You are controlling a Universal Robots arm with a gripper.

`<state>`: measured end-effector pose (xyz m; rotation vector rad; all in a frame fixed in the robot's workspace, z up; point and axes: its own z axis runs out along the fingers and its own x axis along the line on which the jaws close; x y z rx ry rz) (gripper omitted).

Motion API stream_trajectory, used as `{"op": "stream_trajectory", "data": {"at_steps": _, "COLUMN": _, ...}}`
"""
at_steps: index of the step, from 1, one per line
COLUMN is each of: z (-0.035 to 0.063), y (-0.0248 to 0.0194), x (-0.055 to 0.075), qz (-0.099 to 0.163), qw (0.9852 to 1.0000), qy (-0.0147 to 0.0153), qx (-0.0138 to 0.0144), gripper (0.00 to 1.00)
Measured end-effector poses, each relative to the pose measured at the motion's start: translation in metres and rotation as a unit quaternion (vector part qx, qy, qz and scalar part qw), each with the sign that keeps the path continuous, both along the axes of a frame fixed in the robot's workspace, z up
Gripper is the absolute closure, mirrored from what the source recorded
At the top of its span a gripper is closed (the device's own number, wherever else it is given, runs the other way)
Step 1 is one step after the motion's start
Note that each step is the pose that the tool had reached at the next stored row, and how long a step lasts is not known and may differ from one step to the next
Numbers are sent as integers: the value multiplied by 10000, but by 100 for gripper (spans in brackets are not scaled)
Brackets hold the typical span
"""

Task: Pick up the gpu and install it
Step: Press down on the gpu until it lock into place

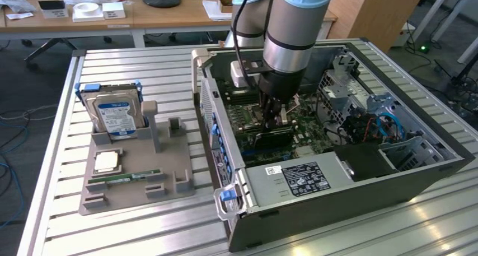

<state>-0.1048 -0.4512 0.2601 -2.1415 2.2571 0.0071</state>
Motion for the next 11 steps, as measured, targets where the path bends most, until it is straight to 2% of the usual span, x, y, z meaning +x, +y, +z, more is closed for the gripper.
{"op": "stream_trajectory", "data": {"at_steps": 4, "z": 26, "y": 2, "x": 1, "qz": -1, "qw": 10000, "qy": -7, "qx": 11, "gripper": 89}}
{"op": "stream_trajectory", "data": {"at_steps": 6, "z": 83, "y": 0, "x": 0, "qz": 0, "qw": 10000, "qy": 0, "qx": 0, "gripper": 89}}
{"op": "stream_trajectory", "data": {"at_steps": 11, "z": 214, "y": 0, "x": 0, "qz": 0, "qw": 10000, "qy": -1, "qx": 0, "gripper": 89}}
